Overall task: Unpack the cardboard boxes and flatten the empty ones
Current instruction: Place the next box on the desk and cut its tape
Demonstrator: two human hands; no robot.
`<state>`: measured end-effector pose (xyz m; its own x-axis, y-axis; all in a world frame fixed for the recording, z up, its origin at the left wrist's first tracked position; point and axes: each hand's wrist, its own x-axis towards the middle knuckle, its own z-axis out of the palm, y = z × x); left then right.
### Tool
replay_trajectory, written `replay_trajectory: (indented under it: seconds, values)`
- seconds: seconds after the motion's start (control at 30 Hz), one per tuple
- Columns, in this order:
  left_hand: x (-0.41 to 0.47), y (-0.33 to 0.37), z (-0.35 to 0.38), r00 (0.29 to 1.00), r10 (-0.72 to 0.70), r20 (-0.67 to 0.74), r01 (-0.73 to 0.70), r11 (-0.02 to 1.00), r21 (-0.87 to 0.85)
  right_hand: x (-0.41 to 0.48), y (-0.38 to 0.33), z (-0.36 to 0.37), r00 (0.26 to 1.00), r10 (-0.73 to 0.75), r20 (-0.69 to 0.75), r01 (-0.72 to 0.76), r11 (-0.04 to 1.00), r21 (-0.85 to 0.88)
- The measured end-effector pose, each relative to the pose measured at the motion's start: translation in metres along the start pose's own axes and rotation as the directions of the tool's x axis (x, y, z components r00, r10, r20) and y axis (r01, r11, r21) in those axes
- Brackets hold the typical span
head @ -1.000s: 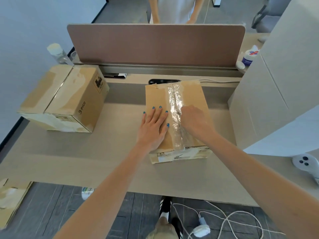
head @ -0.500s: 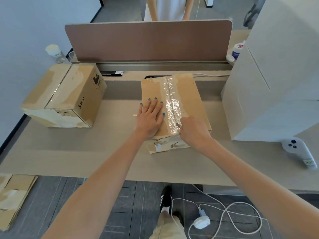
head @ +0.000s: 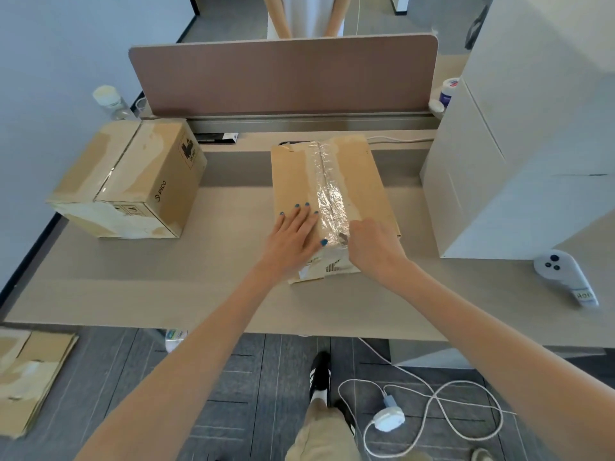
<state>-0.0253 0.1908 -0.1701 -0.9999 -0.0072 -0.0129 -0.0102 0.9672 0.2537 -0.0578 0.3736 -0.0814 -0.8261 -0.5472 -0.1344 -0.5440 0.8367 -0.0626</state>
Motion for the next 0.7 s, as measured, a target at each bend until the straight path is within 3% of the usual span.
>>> replay_trajectory:
  seconds: [0.13,0.5,0.7]
  values:
    - [-0.017,-0.001,0.012,0.999,0.038,-0.020,-0.036,0.996,0.082,-0.003,0.007,0.000,0.995,0.069,-0.075,-0.059,0.989,0.134]
    - [-0.016,-0.007,0.023,0.988,0.067,-0.136,-0.044,0.985,0.166,0.012,0.009,0.007,1.000,0.021,-0.005,-0.020,0.988,0.155]
    - [-0.015,-0.005,0.024,0.991,0.043,-0.128,-0.017,0.980,0.200,0.017,0.010,-0.004,0.997,-0.054,0.054,0.045,0.987,0.156]
